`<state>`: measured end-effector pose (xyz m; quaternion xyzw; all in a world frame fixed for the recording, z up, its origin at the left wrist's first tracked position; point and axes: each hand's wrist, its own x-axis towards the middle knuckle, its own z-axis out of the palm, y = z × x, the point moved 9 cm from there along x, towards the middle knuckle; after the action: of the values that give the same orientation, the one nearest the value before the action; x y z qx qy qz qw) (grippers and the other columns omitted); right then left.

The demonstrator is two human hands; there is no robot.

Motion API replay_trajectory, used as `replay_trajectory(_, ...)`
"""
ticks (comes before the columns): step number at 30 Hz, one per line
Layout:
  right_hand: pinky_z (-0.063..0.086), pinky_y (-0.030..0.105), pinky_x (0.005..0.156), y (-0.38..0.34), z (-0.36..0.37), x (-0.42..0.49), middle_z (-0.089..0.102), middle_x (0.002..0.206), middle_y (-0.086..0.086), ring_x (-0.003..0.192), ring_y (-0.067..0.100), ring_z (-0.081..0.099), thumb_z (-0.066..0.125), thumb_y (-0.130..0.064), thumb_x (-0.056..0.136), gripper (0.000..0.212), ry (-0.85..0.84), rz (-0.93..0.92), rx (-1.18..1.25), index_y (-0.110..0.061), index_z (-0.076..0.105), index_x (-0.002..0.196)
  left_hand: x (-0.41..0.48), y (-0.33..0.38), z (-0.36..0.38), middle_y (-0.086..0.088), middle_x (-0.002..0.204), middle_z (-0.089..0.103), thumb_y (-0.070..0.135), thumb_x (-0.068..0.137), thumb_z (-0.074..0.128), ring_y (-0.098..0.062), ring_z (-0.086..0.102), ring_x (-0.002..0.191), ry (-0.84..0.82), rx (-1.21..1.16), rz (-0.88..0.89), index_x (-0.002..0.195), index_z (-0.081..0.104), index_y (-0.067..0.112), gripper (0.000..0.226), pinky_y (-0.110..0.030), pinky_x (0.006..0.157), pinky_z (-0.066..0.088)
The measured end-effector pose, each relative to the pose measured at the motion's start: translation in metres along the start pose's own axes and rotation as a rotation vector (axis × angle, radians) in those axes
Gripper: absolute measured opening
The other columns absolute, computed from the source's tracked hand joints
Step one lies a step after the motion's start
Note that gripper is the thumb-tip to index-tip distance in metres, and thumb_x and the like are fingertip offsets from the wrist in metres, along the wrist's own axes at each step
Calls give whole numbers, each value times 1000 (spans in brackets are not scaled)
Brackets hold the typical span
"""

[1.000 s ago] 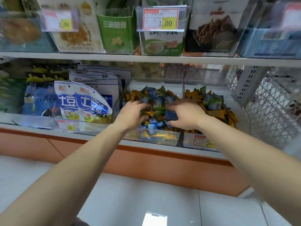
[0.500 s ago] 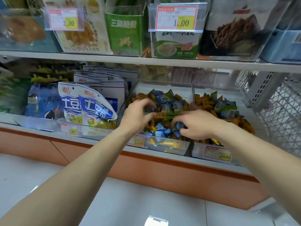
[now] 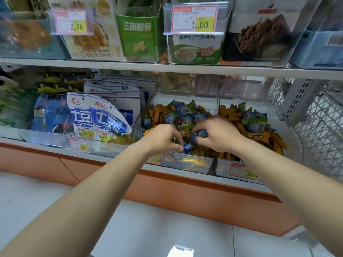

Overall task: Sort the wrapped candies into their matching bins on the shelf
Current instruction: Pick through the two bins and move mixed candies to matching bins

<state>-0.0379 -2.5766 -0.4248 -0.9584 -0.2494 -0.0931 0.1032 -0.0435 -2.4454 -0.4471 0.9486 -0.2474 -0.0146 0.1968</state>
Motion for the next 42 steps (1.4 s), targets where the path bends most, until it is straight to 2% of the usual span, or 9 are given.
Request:
replay_trajectory(5, 49, 13, 74, 33, -38, -13, 67, 99, -21, 91, -1, 63, 68, -32, 87, 13, 287, 186, 647, -37, 68, 99, -3, -2, -20, 13, 80, 66, 32, 95, 64, 4, 61, 68, 158, -208, -68, 89, 65, 31, 6, -11, 56, 40)
replay_trajectory(8, 58, 31, 73, 70, -52, -33, 69, 90, -18, 85, 9, 68, 68, -39, 83, 12, 376, 340, 814, -38, 69, 95, -5, 11, -47, 14, 78, 62, 31, 97, 60, 2, 60, 66, 354, -340, -76, 96, 64, 27, 6, -15, 58, 41)
replay_trajectory(11, 52, 31, 65, 105, -71, -62, 66, 70, -26, 64, 0, 61, 63, -47, 72, 12, 402, 383, 646, -53, 66, 82, 14, 54, -52, 13, 80, 61, 29, 98, 60, -4, 58, 72, 431, -432, -19, 97, 65, 22, 9, -24, 66, 44)
replay_trajectory(14, 55, 39, 79, 145, -81, -86, 66, 80, -20, 82, 16, 66, 69, -35, 76, 13, 445, 500, 548, -47, 66, 78, 50, 117, -30, 12, 80, 62, 28, 97, 61, -10, 59, 77, 372, -461, 76, 94, 65, 20, 10, -30, 72, 46)
replay_trajectory(23, 45, 41, 102, 174, -75, -87, 53, 143, 7, 129, 33, 48, 58, -36, 93, 57, 176, 462, -52, -27, 42, 147, 142, 170, 33, -5, 123, 60, 35, 98, 56, -30, 54, 115, 166, 219, 67, 120, 61, 24, 25, -40, 89, 44)
replay_trajectory(28, 53, 32, 77, 163, -83, -99, 68, 103, -10, 90, 18, 64, 62, -40, 84, 19, 158, 323, 9, -40, 64, 103, 96, 166, 13, -4, 111, 62, 28, 90, 65, -27, 57, 103, 488, 38, 163, 108, 65, 21, 18, -42, 82, 51)
replay_trajectory(32, 53, 31, 83, 155, -52, -112, 71, 108, -16, 91, 15, 66, 64, -51, 81, 33, -69, 224, -197, -42, 65, 113, 69, 173, 60, 6, 107, 67, 43, 90, 64, -17, 63, 96, 201, 93, 222, 110, 65, 28, 25, -40, 78, 55)
replay_trajectory(37, 49, 33, 89, 160, -39, -112, 59, 133, -10, 107, 20, 60, 65, -55, 79, 58, -123, 215, -213, -42, 53, 134, 75, 170, 72, 1, 123, 61, 56, 87, 63, -22, 60, 108, 141, 260, 147, 127, 59, 28, 49, -38, 83, 52)
replay_trajectory(42, 46, 36, 87, 162, -31, -100, 61, 124, -5, 105, 21, 58, 61, -64, 76, 62, -197, 269, -241, -37, 51, 131, 87, 163, 92, -7, 127, 60, 68, 79, 62, -28, 56, 114, -51, 201, 30, 130, 58, 22, 69, -40, 93, 50)
